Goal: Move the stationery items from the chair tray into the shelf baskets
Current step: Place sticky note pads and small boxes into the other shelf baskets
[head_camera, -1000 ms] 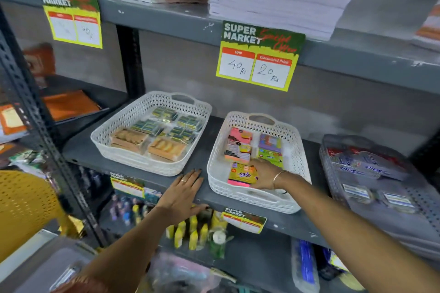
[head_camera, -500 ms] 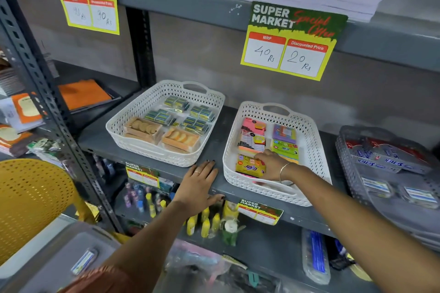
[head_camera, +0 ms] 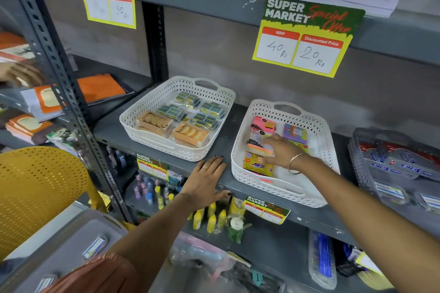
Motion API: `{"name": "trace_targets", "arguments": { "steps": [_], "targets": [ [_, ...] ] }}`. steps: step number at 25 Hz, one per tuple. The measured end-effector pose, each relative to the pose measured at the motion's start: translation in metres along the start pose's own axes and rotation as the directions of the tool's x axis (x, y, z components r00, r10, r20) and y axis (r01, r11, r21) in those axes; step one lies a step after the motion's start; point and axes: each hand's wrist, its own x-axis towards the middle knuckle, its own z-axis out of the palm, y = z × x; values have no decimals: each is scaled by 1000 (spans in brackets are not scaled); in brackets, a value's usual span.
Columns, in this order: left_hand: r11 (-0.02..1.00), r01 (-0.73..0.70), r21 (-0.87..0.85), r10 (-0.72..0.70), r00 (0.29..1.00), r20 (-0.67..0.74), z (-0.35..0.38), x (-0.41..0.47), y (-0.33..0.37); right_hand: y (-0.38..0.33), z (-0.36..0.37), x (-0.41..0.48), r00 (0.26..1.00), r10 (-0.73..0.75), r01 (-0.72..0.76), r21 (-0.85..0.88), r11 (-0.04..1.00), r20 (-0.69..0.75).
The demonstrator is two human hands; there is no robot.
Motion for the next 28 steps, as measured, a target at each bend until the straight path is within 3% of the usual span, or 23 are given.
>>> {"name": "trace_targets", "arguments": {
  "steps": [2, 5, 10, 12, 17, 23, 28],
  "targets": [
    [1000, 7, 17, -6, 999, -49, -4, -15, -4, -25, -26, 2, 968, -75, 92, 57, 994, -241],
    [996, 87, 20, -87, 996, -29, -3, -63, -17, -88, -53, 10, 827, -227, 340, 137, 930, -513],
    [904, 426, -23, -422, 901, 101, 13, -183, -75, -232, -34, 20, 623, -526, 667, 43, 744, -579],
    [842, 539, -20, -531, 835, 144, 21, -231, -101, -287, -4, 32, 591, -628, 737, 22, 675, -507],
    [744, 669, -6, -640, 715, 281, 84, -337, -136, -381, 125, 74, 657, -732, 752, 95, 652, -180],
    [656, 755, -5, -696, 607, 384, 173, -404, -137, -422, 291, 116, 660, -699, 722, 25, 692, 277],
    [605, 797, 2, -724, 548, 418, 228, -429, -124, -431, 404, 152, 595, -657, 750, -26, 661, 463]
  ]
}}
